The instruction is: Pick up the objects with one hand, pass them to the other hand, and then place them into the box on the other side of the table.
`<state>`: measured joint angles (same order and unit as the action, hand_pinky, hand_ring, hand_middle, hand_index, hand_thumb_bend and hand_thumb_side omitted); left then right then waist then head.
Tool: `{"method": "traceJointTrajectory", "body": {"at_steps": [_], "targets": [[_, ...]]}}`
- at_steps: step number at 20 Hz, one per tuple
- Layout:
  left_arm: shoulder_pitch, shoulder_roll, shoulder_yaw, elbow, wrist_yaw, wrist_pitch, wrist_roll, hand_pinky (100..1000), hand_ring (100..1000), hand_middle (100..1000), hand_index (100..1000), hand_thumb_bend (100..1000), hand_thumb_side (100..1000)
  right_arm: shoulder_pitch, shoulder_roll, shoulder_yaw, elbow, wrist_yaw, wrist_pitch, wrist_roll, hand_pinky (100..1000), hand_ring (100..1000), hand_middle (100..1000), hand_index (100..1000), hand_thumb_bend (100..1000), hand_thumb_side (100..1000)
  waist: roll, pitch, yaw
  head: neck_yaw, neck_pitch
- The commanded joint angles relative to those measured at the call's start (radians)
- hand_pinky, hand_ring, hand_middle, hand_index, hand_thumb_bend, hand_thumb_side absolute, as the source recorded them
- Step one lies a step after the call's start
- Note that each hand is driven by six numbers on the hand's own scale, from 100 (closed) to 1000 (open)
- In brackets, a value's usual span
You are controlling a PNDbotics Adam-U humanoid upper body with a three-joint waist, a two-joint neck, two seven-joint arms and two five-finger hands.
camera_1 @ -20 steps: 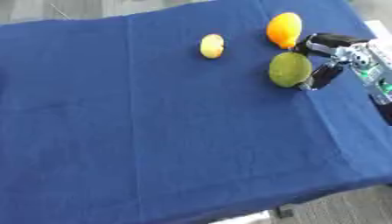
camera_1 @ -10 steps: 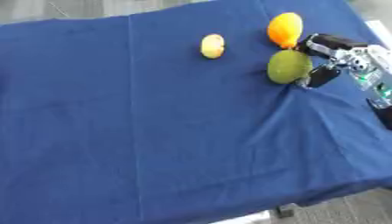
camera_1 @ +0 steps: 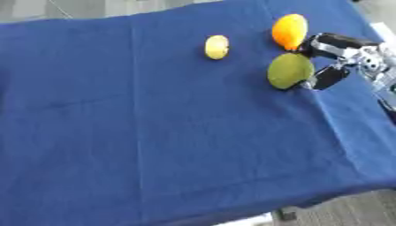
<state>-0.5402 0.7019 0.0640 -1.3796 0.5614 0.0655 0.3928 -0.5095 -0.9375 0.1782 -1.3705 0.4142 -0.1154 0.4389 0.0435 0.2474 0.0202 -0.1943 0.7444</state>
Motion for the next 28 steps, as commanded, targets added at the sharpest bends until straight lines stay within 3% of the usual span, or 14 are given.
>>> {"method": "traceJointTrajectory", "body": {"at_steps": [1, 11, 15, 28], "targets": [[-0.008, 0.037, 0.009, -0.016, -0.003, -0.002, -0.002, 750, 861, 892, 879, 668, 665, -0.009, -0.051, -0.02, -0.024, -0.015, 0.002, 0.012, 794, 703, 553, 677, 348, 100, -0.003, -0.024, -0.001, 0.003, -0.011], [-0.008, 0.037, 0.006, -0.016, -0.005, 0.0, -0.004, 752, 862, 889, 879, 662, 668, -0.007, -0.066, -0.023, -0.051, -0.105, 0.033, -0.021, 765, 666, 490, 590, 224, 100, -0.01, -0.027, -0.004, 0.001, -0.009], [-0.006, 0.038, 0.007, -0.017, -0.005, 0.0, -0.004, 752, 861, 887, 878, 661, 668, -0.015, -0.057, -0.026, -0.072, -0.149, 0.049, -0.036, 757, 655, 472, 563, 221, 100, -0.011, -0.028, -0.003, 0.001, -0.008], [0.0, 0.047, 0.0, -0.055, -0.01, 0.001, -0.014, 751, 858, 880, 875, 655, 666, -0.026, 0.054, -0.04, -0.2, -0.255, 0.11, -0.089, 744, 647, 457, 545, 113, 100, -0.008, -0.038, -0.001, 0.019, -0.009]]}}
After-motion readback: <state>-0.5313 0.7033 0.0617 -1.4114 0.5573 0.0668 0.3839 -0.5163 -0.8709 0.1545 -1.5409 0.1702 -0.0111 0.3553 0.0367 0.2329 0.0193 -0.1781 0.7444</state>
